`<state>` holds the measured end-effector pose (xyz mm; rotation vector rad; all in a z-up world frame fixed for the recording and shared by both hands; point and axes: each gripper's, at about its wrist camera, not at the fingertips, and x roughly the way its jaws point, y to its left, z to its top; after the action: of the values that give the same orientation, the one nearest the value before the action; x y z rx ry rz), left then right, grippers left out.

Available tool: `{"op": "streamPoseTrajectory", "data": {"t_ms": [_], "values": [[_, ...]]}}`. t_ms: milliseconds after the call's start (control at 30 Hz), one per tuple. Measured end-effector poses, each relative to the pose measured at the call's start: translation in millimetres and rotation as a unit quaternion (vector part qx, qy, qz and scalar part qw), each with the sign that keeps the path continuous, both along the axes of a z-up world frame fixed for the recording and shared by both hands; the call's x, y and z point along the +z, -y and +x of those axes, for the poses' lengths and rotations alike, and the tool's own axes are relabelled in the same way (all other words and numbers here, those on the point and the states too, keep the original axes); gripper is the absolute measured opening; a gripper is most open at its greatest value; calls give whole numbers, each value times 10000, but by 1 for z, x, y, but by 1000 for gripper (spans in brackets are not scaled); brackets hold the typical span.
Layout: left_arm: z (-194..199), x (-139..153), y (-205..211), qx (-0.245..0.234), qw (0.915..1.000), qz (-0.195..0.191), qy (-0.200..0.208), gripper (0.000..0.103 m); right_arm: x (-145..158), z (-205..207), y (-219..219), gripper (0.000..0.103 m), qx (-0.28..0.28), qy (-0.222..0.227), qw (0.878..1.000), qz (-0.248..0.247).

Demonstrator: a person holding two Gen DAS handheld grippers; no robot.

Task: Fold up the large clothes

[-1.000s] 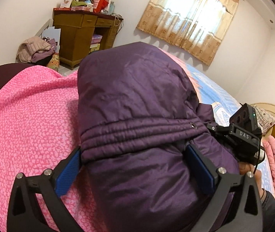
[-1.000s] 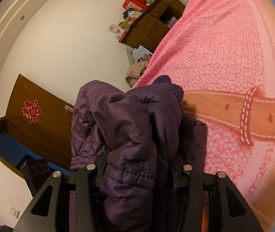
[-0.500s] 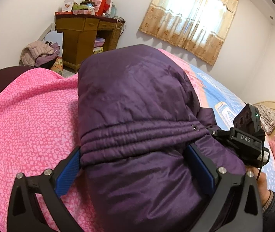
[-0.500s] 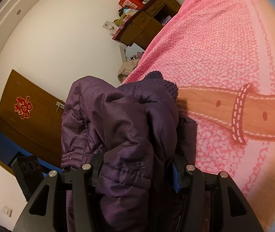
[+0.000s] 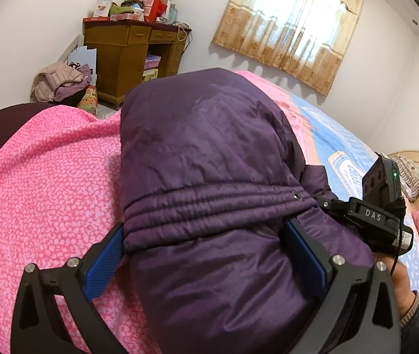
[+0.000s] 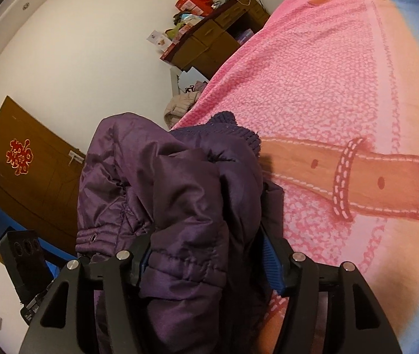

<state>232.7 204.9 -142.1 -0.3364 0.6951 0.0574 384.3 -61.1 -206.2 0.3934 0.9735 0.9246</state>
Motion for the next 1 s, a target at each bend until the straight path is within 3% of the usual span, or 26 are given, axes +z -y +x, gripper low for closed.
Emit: {"op": "streamPoseTrajectory", "data": {"t_ms": [100,167,267,433,767,1000], "values": [[-6,6,-1,64,10000,67,19,103,14,-9,6,72,-214,219,9994,-188],[-14,15,6,84,9990,419,106,103,18,-13,13,76,-272,214,9993,-125],[-24,25,18,10,9964,828,196,103,24,-20,24,77,-421,247,9988,-91],[-47,43,26,-67,9931,1118,344,103,42,-43,49,77,-660,298,9974,70],[-106,84,38,-188,9826,1582,958,103,92,-141,97,77,-1547,1239,9797,-297],[-127,95,43,-218,9808,1530,1189,103,137,-207,89,77,-1496,2120,9638,-614]]}}
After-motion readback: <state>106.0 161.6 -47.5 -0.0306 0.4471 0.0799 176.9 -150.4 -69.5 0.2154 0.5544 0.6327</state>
